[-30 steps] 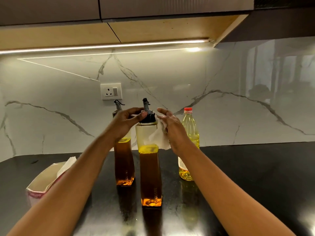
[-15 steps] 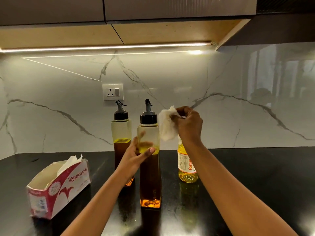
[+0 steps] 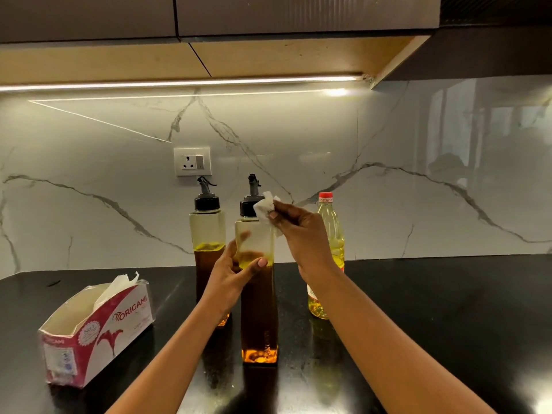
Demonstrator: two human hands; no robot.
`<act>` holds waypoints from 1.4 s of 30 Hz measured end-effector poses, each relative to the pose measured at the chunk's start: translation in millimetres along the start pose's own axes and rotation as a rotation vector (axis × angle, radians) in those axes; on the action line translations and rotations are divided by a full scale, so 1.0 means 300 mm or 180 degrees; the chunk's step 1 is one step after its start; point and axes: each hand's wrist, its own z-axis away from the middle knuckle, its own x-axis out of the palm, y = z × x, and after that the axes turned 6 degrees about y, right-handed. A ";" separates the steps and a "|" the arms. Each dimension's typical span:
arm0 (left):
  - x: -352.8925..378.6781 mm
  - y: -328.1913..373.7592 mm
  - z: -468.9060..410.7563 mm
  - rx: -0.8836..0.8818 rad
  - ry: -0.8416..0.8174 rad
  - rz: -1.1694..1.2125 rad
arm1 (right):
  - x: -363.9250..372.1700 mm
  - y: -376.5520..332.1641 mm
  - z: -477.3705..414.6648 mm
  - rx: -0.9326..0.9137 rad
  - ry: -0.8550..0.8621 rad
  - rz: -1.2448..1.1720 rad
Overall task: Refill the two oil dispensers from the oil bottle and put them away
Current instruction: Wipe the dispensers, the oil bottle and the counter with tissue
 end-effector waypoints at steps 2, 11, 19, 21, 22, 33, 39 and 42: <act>-0.006 0.000 -0.002 -0.0014 -0.0074 0.0033 | 0.009 0.007 -0.027 0.0252 -0.0088 -0.0326; -0.003 0.042 0.045 -0.0139 -0.0225 -0.0053 | -0.014 0.028 -0.087 0.1014 -0.0735 -0.1173; 0.070 -0.023 0.111 0.0290 0.0590 -0.0997 | -0.012 0.062 -0.085 0.0304 -0.0101 -0.0815; 0.033 -0.022 0.087 0.0010 0.0131 -0.0656 | -0.017 0.065 -0.091 0.0655 -0.0279 -0.1134; 0.015 -0.024 0.076 -0.0106 -0.0103 -0.0466 | -0.019 0.061 -0.096 0.0810 -0.0392 -0.1270; -0.019 -0.066 0.082 -0.0685 -0.0559 0.0830 | -0.029 0.055 0.001 -0.0287 0.0138 -0.0091; -0.049 -0.069 0.065 -0.0902 -0.0776 0.1083 | 0.019 0.023 -0.070 0.0883 -0.0292 -0.0701; -0.046 -0.055 0.068 -0.0992 -0.0964 0.1108 | -0.003 0.012 -0.082 0.1128 -0.0550 -0.1134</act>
